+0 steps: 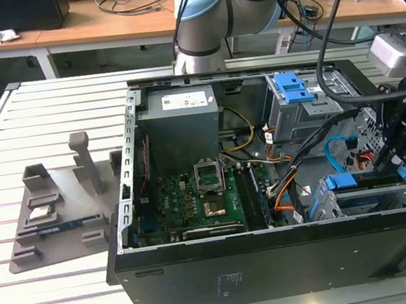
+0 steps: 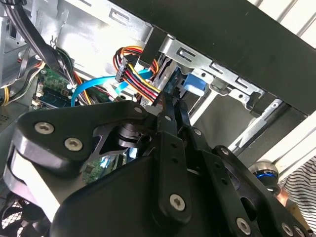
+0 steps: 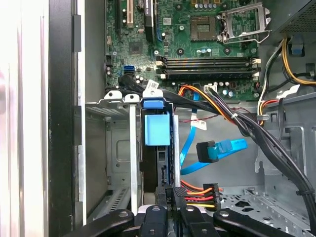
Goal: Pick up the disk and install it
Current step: 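Insert the first disk wire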
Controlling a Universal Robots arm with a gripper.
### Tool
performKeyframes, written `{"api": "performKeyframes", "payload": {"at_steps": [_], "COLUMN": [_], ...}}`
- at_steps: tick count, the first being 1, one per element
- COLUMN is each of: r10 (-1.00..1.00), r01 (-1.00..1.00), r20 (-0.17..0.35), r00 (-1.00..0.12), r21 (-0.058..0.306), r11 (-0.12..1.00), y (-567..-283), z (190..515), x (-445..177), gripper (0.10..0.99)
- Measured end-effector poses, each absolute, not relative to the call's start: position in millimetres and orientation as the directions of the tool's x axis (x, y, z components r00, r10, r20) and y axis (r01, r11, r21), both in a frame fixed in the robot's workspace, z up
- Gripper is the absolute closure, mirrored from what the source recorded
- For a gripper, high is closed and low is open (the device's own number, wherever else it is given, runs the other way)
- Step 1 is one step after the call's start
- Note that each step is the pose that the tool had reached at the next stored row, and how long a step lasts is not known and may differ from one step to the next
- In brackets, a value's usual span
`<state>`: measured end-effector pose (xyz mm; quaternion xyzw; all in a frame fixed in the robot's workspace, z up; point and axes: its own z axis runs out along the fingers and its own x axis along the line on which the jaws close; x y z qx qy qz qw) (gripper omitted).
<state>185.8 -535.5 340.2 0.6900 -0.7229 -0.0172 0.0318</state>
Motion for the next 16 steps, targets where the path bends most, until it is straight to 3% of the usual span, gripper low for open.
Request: {"api": "performKeyframes", "payload": {"at_steps": [9,10,11,16], "r10": [-0.999,-0.999,-0.999,-0.999], "r01": [-0.997,-0.997,-0.997,-0.997], "r20": [0.022,0.022,0.023,0.023], "r00": [-0.046,-0.046,-0.046,-0.045], "r21": [0.069,0.069,0.069,0.068], "r11": [0.047,0.047,0.047,0.047], "y": [-536,-536,-536,-535], "z": [335,335,336,357], "x": [186,186,186,186], "gripper": [0.918,0.906,0.839,0.839]}}
